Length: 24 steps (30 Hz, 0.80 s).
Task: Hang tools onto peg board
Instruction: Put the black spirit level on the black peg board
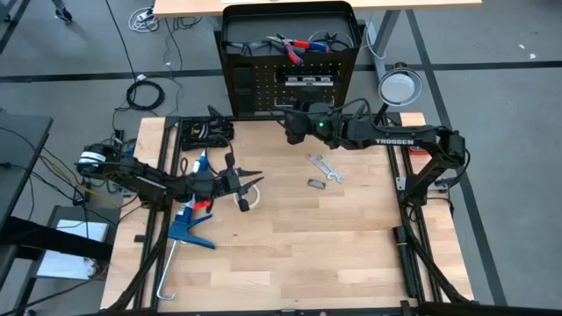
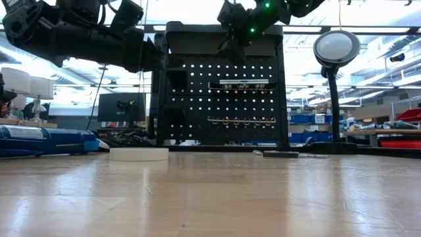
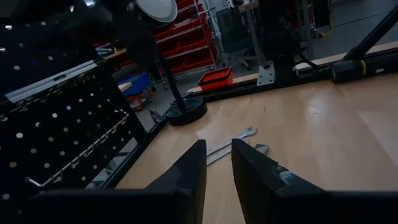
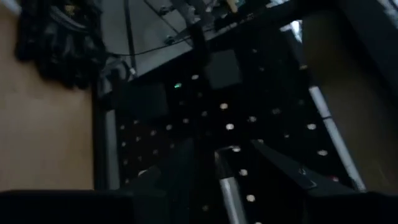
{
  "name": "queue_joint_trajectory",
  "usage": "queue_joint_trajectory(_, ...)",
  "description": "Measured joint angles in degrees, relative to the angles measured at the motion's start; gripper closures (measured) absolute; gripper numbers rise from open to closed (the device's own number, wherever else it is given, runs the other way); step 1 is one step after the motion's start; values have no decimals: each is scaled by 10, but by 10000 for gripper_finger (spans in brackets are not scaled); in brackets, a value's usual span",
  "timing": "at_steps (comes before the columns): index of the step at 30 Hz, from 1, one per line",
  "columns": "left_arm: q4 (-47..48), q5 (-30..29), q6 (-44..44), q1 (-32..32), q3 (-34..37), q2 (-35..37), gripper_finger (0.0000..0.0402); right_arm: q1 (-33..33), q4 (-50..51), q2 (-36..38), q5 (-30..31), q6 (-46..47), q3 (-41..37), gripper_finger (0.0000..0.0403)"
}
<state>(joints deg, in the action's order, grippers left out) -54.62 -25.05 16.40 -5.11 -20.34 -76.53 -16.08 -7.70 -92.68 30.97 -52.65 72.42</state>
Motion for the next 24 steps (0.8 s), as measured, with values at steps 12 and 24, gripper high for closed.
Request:
queue_joint_trajectory(12,-13,1,-1,11,0,0,323,-26,61,-82,-9,-28,94,241)
queue_joint_trajectory(24,4,0,-8,10,0,0,323,-93,97,-99,-42,-32,99,241)
